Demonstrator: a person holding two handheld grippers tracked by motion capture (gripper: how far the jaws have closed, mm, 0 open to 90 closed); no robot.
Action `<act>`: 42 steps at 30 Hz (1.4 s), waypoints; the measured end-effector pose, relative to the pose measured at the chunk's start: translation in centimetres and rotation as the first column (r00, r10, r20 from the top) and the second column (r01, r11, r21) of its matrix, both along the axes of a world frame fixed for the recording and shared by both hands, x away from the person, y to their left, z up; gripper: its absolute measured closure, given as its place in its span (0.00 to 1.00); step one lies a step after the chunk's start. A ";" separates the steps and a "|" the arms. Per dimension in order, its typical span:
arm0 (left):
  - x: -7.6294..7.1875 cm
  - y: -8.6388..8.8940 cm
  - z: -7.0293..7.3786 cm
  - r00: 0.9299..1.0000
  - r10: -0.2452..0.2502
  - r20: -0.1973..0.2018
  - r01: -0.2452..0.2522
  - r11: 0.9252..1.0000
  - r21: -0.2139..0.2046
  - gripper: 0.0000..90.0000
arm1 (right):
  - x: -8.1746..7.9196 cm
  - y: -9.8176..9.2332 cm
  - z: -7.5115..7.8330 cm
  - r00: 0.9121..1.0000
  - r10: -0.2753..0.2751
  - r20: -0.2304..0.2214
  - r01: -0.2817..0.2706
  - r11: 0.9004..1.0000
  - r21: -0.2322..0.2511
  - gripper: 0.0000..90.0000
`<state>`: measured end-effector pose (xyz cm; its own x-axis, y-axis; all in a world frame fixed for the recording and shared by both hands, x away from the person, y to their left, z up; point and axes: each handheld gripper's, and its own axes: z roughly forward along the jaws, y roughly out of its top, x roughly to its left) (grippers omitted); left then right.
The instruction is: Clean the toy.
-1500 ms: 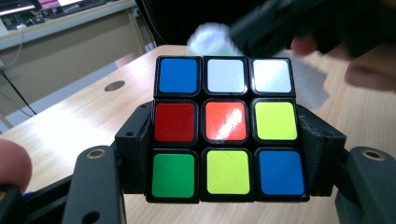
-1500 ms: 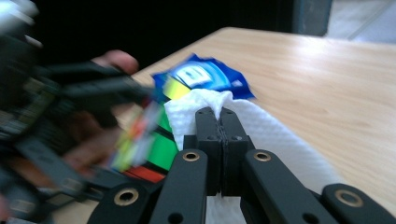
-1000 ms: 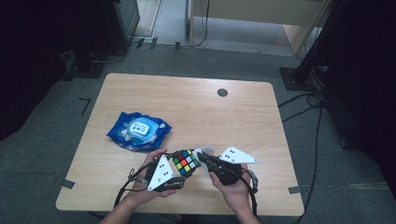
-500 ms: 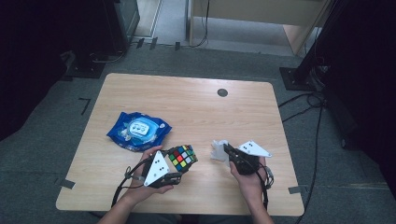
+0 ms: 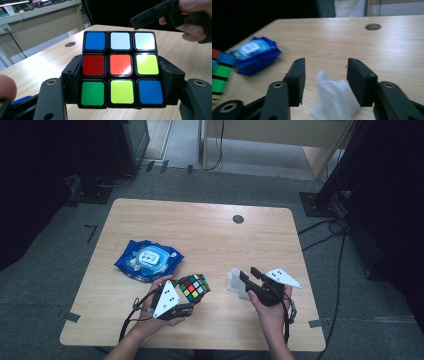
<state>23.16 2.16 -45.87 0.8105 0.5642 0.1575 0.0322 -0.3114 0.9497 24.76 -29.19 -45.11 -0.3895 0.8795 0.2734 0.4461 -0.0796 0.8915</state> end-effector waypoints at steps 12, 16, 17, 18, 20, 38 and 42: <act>-0.5 -0.8 -0.2 1.000 -0.004 0.017 0.004 1.000 0.013 0.38 | -1.5 5.7 2.2 0.957 0.270 -0.104 -0.233 0.932 0.277 0.28; -0.8 -1.1 -0.2 0.999 -0.008 0.031 0.008 1.000 0.014 0.38 | -1.5 6.6 1.7 0.947 0.283 -0.153 -0.229 0.928 0.294 0.24; -0.8 -1.2 -0.2 0.999 -0.009 0.034 0.008 1.000 0.016 0.38 | -1.4 6.8 1.6 0.943 0.290 -0.163 -0.232 0.924 0.303 0.26; -0.9 -1.3 -0.2 0.999 -0.007 0.041 0.006 1.000 0.015 0.38 | -1.4 6.9 1.5 0.938 0.303 -0.167 -0.241 0.919 0.311 0.28; -1.0 -1.5 -0.2 0.999 -0.010 0.044 0.010 1.000 0.014 0.38 | -1.4 7.2 1.4 0.930 0.323 -0.175 -0.255 0.911 0.326 0.28; -1.4 -1.8 -0.6 0.997 -0.041 0.068 0.039 0.999 0.031 0.37 | -1.7 8.3 1.0 0.905 0.339 -0.259 -0.261 0.920 0.294 0.39; -1.4 -1.9 -0.6 0.996 -0.040 0.075 0.037 0.999 0.036 0.37 | -1.7 8.2 1.0 0.905 0.339 -0.256 -0.262 0.920 0.292 0.39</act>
